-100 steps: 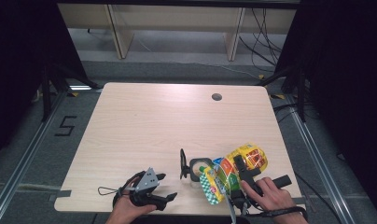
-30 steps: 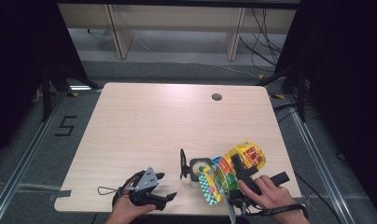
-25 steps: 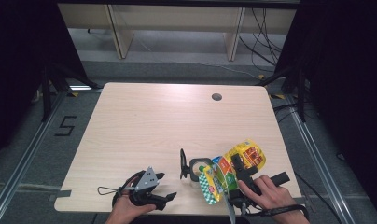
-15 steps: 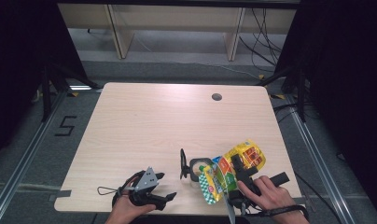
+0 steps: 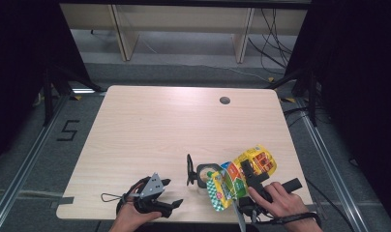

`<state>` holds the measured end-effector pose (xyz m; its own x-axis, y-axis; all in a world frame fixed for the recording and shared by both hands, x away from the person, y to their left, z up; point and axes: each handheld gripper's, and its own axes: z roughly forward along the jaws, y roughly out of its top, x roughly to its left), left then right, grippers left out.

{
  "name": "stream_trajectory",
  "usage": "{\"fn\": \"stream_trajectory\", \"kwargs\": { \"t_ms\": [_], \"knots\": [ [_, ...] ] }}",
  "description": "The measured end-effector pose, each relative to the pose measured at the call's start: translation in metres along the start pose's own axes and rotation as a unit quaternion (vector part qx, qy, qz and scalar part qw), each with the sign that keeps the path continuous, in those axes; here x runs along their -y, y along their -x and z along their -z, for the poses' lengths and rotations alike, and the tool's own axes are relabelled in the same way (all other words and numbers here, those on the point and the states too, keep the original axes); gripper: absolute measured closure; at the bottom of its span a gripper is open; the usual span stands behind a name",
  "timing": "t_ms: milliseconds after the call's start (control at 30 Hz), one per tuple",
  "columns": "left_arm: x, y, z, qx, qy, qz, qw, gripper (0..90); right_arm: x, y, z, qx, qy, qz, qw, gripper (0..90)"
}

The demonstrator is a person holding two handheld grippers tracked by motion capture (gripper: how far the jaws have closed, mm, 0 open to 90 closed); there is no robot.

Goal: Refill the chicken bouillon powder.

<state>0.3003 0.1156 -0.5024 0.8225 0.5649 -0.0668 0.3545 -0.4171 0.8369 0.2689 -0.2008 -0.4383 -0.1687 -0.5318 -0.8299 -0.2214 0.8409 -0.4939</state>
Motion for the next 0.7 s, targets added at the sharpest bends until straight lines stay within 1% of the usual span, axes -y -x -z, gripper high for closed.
{"fn": "stream_trajectory", "kwargs": {
  "t_ms": [33, 67, 133, 167, 200, 267, 333, 367, 433, 467, 567, 600, 633, 667, 700],
  "knots": [
    [0.0002, 0.0004, -0.0001, 0.001, 0.0, 0.003, 1.0, 20.2, -0.0002, 0.0001, 0.0, 0.0, -0.001, 0.002, 1.0, 39.6],
    [0.0002, 0.0002, -0.0003, 0.001, 0.001, 0.002, 1.0, 20.2, -0.0005, 0.0005, -0.0003, -0.002, -0.001, 0.006, 1.0, 39.6],
    [0.0001, 0.0006, -0.0002, 0.001, 0.001, 0.003, 1.0, 20.2, -0.0002, 0.0001, 0.0001, -0.002, 0.0, 0.001, 1.0, 39.6],
    [0.0001, 0.0006, -0.0002, 0.001, 0.001, 0.003, 1.0, 20.2, -0.0001, 0.0008, 0.0002, -0.014, 0.0, -0.001, 0.9999, 39.6],
    [0.0001, 0.0005, -0.0002, 0.001, 0.001, 0.003, 1.0, 20.2, -0.0001, 0.0, 0.0004, -0.002, -0.001, 0.0, 1.0, 39.6],
    [0.0001, 0.0003, 0.0001, 0.002, 0.0, 0.003, 1.0, 20.2, -0.0002, 0.0, 0.0, 0.0, 0.0, 0.001, 1.0, 39.7],
    [0.0001, 0.0008, -0.0003, 0.002, 0.003, 0.007, 1.0, 20.2, -0.0001, 0.0005, 0.0002, -0.004, 0.0, 0.004, 1.0, 39.6],
    [0.0001, 0.0003, 0.0001, 0.001, -0.001, 0.003, 1.0, 20.2, -0.0001, 0.0004, 0.0004, -0.003, 0.0, 0.004, 1.0, 39.7],
    [0.0, 0.0004, -0.0001, -0.002, 0.0, -0.001, 1.0, 20.2, -0.0006, 0.0006, 0.0007, -0.003, 0.0, 0.006, 1.0, 39.7],
    [0.0001, 0.0008, -0.0003, -0.001, 0.0, 0.002, 1.0, 20.2, -0.0005, 0.0003, 0.0008, -0.001, 0.002, 0.003, 1.0, 39.7],
    [0.0, 0.0002, 0.0, -0.002, 0.0, 0.0, 1.0, 20.2, -0.0006, 0.0001, 0.0007, -0.001, 0.003, 0.003, 1.0, 39.7],
    [0.0002, 0.0004, -0.0005, -0.001, 0.003, 0.003, 1.0, 20.2, -0.0005, 0.0003, 0.0009, -0.001, 0.003, 0.003, 1.0, 39.7],
    [0.0001, 0.0004, 0.0, -0.001, 0.0, 0.001, 1.0, 20.2, 0.0005, 0.0032, 0.0, -0.008, 0.01, 0.02, 0.9997, 39.7],
    [-0.0001, 0.0, 0.0002, 0.0, -0.001, -0.002, 1.0, 20.2, 0.0005, 0.0033, 0.0001, -0.008, 0.01, 0.02, 0.9997, 39.7],
    [0.0001, 0.0006, -0.0003, 0.001, 0.001, 0.004, 1.0, 20.2, 0.0006, 0.0034, 0.0001, -0.007, 0.01, 0.021, 0.9997, 39.7]
  ]
}}
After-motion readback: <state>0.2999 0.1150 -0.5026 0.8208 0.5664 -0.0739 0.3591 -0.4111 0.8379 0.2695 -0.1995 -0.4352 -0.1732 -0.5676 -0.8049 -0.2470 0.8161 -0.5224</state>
